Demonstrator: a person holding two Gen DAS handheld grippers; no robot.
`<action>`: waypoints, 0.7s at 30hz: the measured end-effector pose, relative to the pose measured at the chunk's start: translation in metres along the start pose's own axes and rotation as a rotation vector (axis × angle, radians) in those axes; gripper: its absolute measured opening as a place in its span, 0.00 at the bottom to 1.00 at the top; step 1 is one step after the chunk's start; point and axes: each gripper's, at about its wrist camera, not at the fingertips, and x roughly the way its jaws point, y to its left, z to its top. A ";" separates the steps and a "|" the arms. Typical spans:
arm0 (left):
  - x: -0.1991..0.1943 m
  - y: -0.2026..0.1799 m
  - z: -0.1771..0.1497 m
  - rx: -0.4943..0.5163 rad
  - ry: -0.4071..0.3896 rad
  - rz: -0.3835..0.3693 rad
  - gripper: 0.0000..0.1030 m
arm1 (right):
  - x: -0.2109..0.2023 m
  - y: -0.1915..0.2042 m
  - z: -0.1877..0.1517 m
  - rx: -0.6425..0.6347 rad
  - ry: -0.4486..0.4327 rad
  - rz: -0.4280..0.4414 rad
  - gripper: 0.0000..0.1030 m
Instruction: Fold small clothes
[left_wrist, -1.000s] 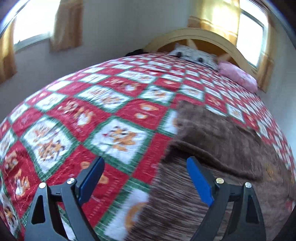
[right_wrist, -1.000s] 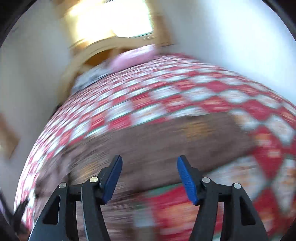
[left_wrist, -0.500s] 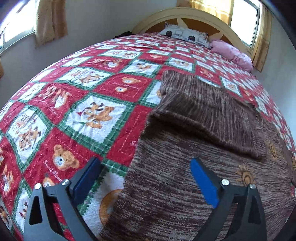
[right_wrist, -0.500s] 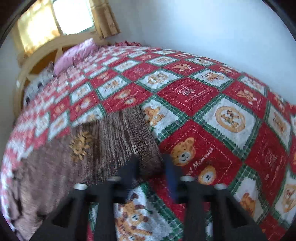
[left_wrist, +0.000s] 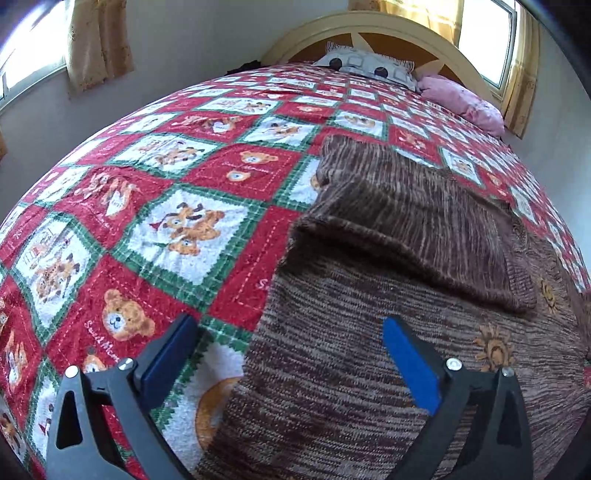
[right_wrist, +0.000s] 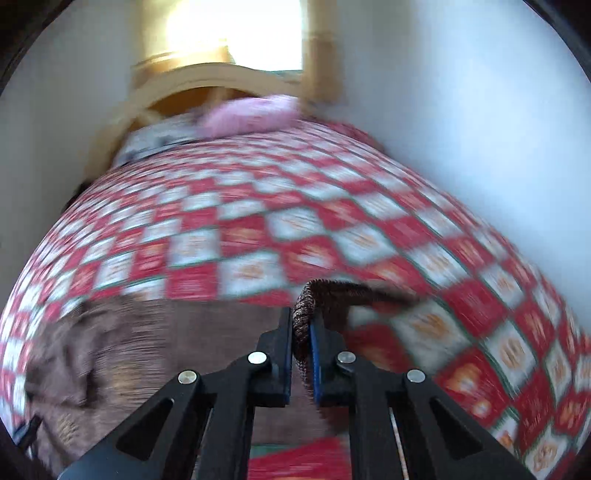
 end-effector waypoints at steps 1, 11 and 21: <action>0.000 0.001 0.000 -0.001 -0.001 -0.003 1.00 | 0.000 0.024 -0.001 -0.033 0.001 0.042 0.07; -0.002 0.004 0.000 -0.025 -0.011 -0.042 1.00 | 0.045 0.224 -0.106 -0.287 0.107 0.252 0.10; -0.001 0.006 0.001 -0.039 -0.013 -0.059 1.00 | 0.011 0.178 -0.092 -0.163 0.048 0.502 0.68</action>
